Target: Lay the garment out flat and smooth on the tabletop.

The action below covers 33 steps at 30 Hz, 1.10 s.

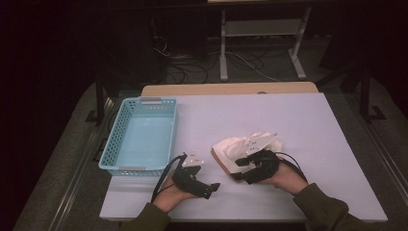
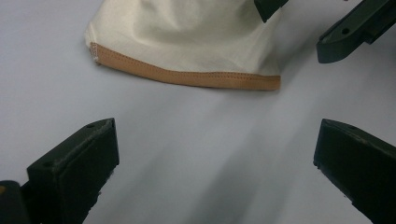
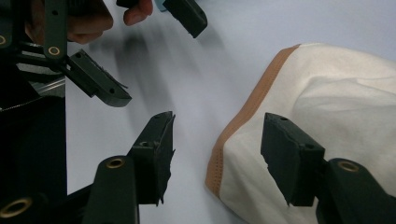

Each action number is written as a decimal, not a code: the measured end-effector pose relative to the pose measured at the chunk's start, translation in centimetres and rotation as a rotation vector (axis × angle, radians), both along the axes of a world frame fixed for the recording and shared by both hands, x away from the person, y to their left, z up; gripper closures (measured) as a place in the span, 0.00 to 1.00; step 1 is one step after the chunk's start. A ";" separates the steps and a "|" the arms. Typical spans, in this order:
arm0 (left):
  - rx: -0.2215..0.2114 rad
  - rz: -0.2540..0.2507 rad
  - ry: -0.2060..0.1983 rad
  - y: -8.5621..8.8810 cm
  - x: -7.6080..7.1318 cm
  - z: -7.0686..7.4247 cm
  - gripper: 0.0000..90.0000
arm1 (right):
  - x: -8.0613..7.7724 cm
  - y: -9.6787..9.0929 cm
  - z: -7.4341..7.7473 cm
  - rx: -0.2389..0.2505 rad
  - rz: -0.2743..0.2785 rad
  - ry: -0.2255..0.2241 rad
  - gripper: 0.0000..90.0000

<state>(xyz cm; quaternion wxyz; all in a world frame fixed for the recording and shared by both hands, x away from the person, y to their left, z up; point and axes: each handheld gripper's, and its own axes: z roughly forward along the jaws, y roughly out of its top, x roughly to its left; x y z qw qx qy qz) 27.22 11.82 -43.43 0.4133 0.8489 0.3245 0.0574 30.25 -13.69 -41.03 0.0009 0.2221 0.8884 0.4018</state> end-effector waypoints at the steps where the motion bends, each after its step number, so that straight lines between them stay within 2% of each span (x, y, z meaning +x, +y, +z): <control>1: -0.001 0.001 0.000 0.0 0.0 0.0 0.00 | 0.0 0.1 0.0 -0.002 0.002 0.005 0.50; 7: 0.000 -0.002 0.001 0.0 0.0 0.0 0.00 | 0.1 0.5 -0.2 -0.016 0.010 0.011 0.54; 15: -0.002 -0.004 0.003 0.0 0.0 0.0 0.00 | 0.4 1.0 -0.8 -0.065 0.017 0.010 0.59; 17: -0.002 -0.004 0.003 0.0 0.0 0.0 0.00 | 0.7 1.0 -1.1 -0.091 0.048 -0.015 0.59; 19: -0.001 -0.007 0.000 0.0 0.0 0.0 0.00 | 0.7 1.2 -1.3 -0.103 0.041 -0.006 0.60; 33: -0.002 -0.004 0.002 0.0 0.0 0.1 0.00 | 1.0 1.5 -2.6 -0.176 0.037 -0.011 0.65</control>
